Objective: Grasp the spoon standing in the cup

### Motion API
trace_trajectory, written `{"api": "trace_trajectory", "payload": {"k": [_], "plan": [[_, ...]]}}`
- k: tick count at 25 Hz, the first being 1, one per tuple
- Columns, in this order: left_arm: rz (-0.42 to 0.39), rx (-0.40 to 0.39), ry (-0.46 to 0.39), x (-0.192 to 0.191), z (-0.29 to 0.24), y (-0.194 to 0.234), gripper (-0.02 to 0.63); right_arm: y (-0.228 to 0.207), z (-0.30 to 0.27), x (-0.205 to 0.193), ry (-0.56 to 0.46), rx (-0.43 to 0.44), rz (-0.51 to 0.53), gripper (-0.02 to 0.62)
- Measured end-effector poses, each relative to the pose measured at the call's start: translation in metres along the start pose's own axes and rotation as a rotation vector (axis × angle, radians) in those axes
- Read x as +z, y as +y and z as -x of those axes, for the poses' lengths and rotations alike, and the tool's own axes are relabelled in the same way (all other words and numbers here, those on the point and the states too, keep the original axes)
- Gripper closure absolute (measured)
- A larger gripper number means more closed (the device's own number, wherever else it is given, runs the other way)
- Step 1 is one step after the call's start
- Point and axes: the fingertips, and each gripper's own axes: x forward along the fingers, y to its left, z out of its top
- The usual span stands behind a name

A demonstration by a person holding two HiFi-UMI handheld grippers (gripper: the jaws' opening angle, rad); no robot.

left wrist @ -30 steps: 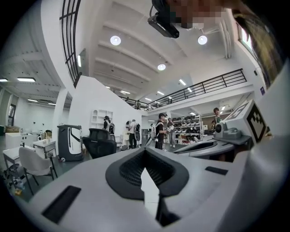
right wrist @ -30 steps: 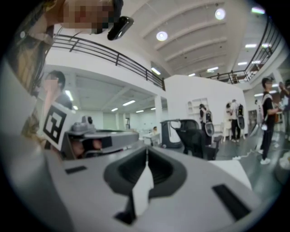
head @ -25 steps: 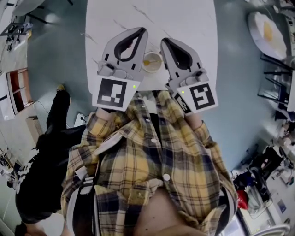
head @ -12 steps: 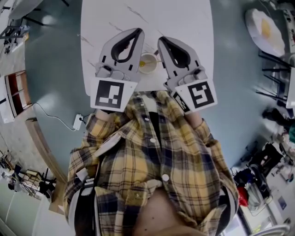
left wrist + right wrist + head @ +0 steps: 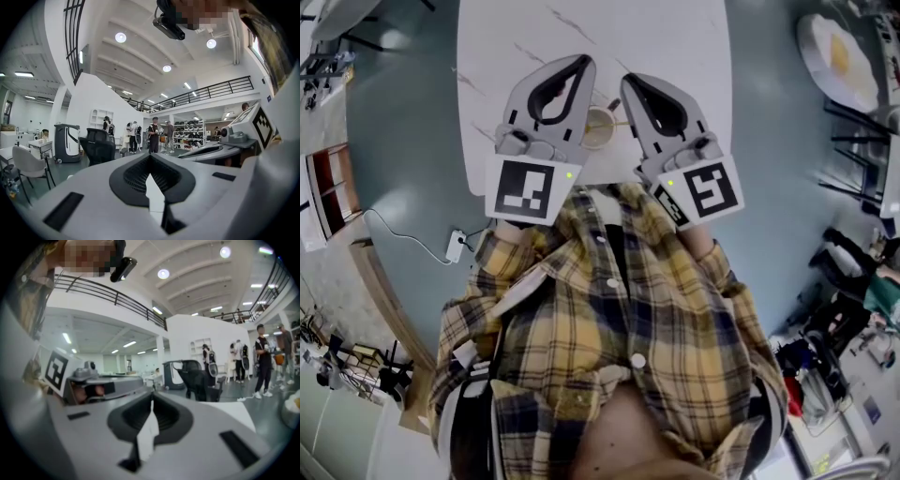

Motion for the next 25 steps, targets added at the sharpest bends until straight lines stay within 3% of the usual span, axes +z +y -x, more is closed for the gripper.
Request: {"api": "trace_trajectory", "payload": {"k": [17,25], "plan": [[0.0,-0.032,0.026,-0.01,-0.003,-0.01,0.591,-0.015,0.02,-0.015,0.028,-0.049,-0.052,0.561],[0.01,-0.056,0.046,-0.017,-0.007,-0.02,0.591,-0.018,0.02,-0.032,0.068,-0.024,-0.117,0.558]]}}
